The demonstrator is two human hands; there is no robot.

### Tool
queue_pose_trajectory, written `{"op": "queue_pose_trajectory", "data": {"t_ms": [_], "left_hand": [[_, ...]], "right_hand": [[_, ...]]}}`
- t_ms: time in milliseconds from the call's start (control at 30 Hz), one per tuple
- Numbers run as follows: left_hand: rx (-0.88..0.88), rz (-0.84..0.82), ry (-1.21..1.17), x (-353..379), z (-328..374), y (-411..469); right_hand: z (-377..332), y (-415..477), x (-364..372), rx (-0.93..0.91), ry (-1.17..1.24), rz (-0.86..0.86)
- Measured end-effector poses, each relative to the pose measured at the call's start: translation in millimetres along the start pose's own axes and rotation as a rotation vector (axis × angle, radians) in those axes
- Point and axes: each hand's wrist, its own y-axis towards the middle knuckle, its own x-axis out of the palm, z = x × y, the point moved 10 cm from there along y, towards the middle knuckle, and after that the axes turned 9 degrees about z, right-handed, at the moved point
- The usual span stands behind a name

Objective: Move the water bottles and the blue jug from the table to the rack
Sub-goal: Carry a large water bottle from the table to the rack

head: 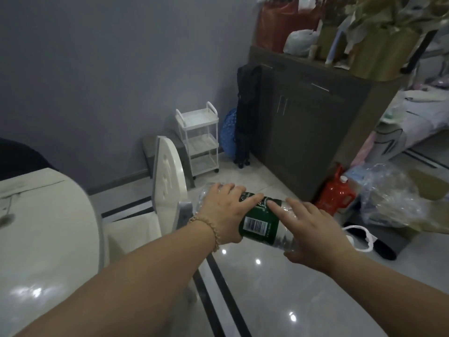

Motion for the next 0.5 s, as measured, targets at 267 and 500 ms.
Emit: {"op": "queue_pose_trajectory", "data": {"t_ms": [267, 500], "left_hand": [[-0.067, -0.084, 0.000, 79, -49, 96], [-0.220, -0.124, 0.006, 128, -113, 195]], "right_hand": [[62, 112, 59, -0.082, 0.001, -0.094], [126, 245, 92, -0.197, 0.050, -0.085]]}}
